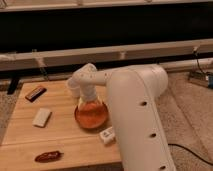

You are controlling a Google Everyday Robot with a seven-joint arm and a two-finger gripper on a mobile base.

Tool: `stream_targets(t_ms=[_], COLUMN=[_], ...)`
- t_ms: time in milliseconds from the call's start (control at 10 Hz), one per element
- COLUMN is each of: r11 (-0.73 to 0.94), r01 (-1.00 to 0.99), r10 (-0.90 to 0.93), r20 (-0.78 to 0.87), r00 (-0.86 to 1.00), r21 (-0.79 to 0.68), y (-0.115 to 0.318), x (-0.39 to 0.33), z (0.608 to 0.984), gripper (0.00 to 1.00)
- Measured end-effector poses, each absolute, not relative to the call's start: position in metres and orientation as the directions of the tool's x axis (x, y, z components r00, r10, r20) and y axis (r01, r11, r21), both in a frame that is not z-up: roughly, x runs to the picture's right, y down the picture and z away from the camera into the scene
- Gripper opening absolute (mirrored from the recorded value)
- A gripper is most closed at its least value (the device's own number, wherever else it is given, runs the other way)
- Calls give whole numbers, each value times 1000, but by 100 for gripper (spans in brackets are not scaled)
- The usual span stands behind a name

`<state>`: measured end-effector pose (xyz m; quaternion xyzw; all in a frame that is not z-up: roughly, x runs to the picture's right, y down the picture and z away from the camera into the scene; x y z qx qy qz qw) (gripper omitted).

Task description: Push the ceramic bowl across the table

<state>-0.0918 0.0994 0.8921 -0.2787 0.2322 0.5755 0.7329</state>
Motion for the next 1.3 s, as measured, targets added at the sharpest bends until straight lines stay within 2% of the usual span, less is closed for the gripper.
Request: stream_targets(t_ms=[1300], r11=[142], r01=[-989], r10=[770], r20=[-622], r00=[141], r21=[-48], y=[28], x=[-29], z=[916], gripper=[80])
